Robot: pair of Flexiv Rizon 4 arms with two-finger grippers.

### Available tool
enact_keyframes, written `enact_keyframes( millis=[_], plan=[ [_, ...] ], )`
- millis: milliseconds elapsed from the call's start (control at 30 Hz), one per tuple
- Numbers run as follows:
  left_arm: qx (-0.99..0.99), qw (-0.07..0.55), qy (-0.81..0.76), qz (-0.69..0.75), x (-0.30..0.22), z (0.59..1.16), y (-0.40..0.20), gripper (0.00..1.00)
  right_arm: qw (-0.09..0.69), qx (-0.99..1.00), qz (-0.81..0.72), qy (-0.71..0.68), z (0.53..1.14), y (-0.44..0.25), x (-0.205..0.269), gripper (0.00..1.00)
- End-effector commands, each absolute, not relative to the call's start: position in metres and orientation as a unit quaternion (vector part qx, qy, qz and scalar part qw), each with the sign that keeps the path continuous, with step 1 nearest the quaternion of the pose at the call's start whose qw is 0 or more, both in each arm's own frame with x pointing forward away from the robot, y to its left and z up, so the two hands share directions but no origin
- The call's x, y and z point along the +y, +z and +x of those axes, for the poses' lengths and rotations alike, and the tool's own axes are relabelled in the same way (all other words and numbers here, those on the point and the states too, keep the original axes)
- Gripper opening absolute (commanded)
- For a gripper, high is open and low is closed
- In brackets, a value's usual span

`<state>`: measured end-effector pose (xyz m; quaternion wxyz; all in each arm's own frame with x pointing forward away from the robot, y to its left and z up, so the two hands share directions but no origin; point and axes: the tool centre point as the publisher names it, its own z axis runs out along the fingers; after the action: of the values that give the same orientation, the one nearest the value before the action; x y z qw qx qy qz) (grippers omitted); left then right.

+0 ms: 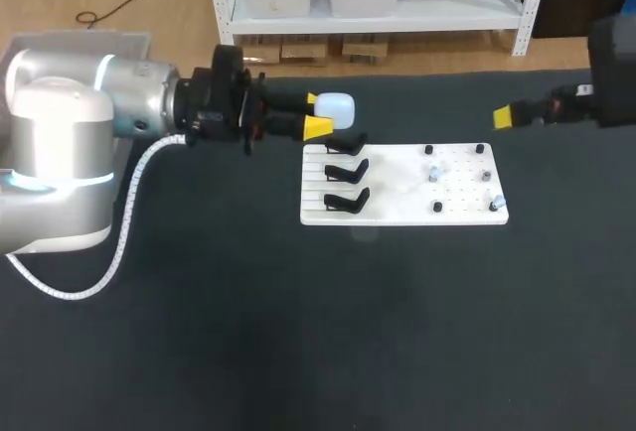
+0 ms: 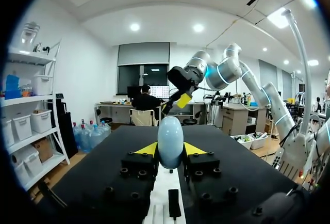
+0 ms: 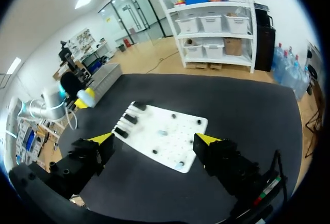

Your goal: Pick up each earbud case from the left stands, insert the matching earbuds, close the lid, and place the case in the box.

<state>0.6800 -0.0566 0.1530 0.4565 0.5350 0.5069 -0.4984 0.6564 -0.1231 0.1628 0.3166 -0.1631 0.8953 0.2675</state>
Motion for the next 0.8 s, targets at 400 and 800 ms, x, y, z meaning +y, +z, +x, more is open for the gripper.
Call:
enact_keyframes(
  millis=[400, 800],
  plan=[
    [0.505, 0.453, -0.505, 0.533, -0.052, 0.676, 0.143, 0.0, 0.306, 0.899, -0.229, 0.214, 0.633, 0.186, -0.05, 1.0],
    [0.505, 0.445, -0.505, 0.54, -0.051, 0.677, 0.138, 0.0, 0.279, 0.905, -0.232, 0.221, 0.623, 0.185, -0.024, 1.0]
  ],
)
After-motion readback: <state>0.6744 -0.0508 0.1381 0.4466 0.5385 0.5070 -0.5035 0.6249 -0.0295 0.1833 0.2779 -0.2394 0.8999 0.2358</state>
